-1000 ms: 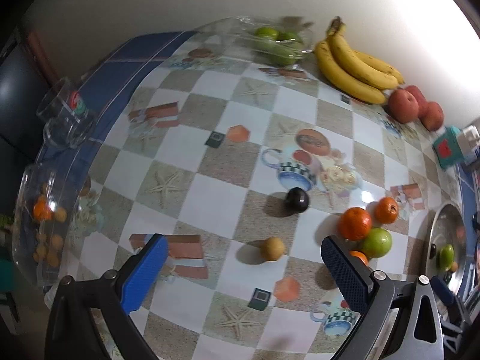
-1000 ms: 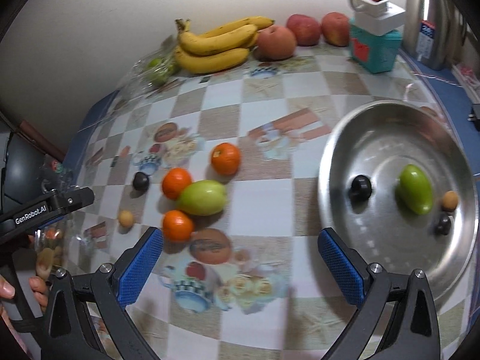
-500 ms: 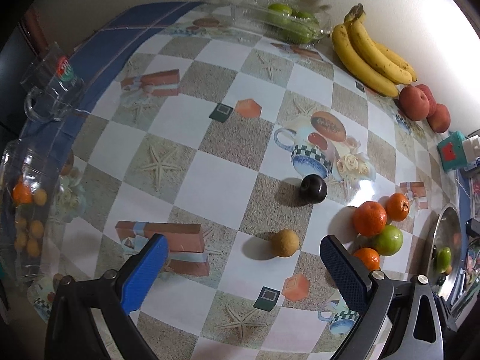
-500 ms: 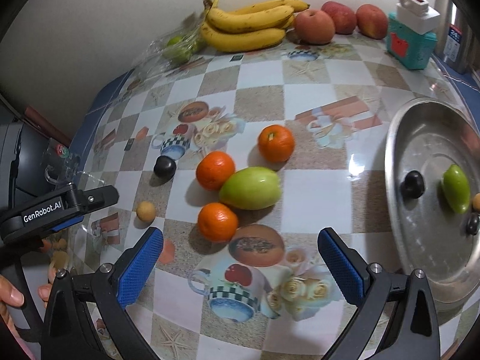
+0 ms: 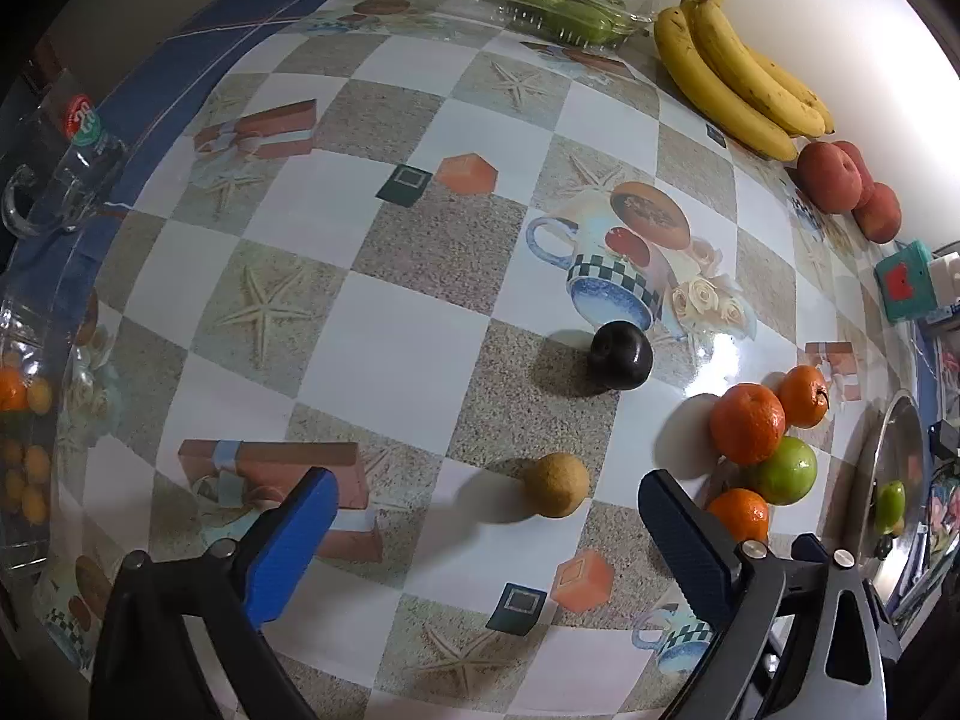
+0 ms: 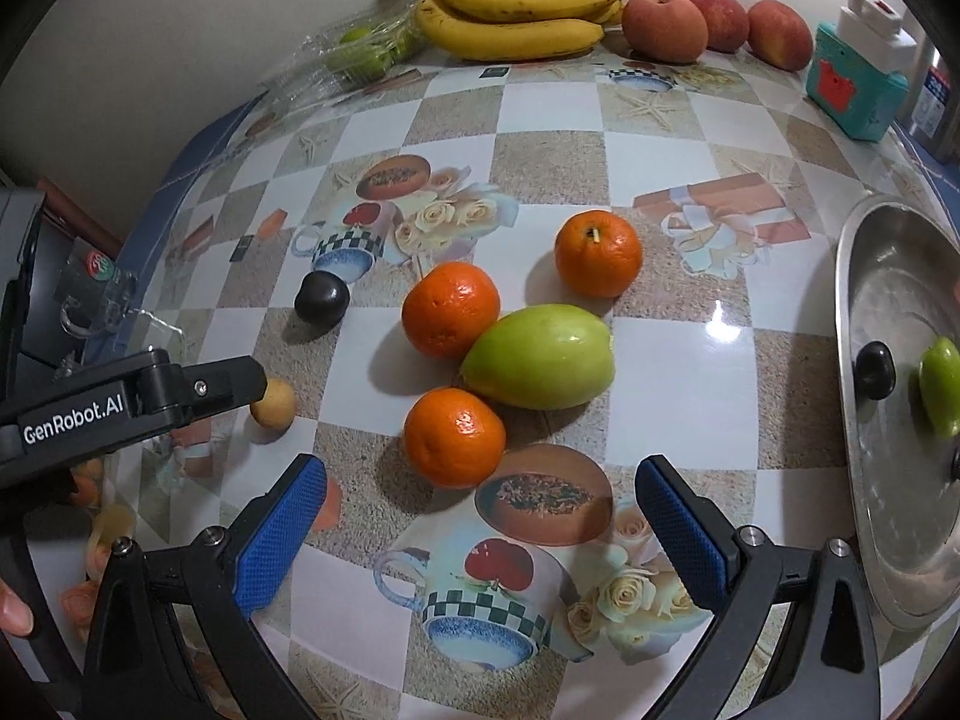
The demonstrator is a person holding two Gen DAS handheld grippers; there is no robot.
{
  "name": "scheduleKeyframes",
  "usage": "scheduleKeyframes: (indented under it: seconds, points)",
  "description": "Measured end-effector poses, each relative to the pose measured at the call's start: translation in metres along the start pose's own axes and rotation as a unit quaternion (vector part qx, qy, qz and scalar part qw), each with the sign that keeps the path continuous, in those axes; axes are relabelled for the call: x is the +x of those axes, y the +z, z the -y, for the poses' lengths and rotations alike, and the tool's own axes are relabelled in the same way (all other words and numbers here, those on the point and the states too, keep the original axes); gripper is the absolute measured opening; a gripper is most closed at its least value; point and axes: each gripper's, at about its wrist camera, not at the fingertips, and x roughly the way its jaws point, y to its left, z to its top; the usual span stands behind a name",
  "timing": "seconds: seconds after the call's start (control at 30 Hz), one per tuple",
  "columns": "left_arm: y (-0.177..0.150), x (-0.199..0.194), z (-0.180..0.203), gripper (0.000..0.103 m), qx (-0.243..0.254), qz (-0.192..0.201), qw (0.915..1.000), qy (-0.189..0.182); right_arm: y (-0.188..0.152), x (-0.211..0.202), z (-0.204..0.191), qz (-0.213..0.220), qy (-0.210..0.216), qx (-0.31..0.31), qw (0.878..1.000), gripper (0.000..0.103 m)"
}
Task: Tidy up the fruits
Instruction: 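Close the left gripper on the small brown kiwi on the table, then grasp a tangerine with the right gripper while the left gripper holds the kiwi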
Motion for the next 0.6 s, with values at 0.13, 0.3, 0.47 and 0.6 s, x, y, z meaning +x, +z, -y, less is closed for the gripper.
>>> scheduleKeyframes:
  seconds: [0.13, 0.3, 0.47, 0.6]
  points:
    - [0.002, 0.005, 0.003, 0.092, 0.006, -0.004, 1.0, -0.005, 0.001, 0.003, -0.006, 0.002, -0.006, -0.008, 1.0, 0.102]
    - [0.002, 0.008, 0.01, 0.077, 0.017, -0.005, 0.9997, -0.013, 0.002, 0.003, -0.01, 0.01, -0.012, -0.015, 1.0, 0.094]
    - [0.001, 0.008, 0.016, 0.05, 0.03, -0.006, 0.9994, -0.018, 0.002, 0.003, -0.012, 0.009, -0.013, -0.017, 1.0, 0.064]
    - [0.0, 0.007, 0.02, 0.032, 0.039, -0.005, 0.9989, -0.025, 0.002, 0.004, -0.012, 0.006, -0.007, -0.017, 1.0, 0.044]
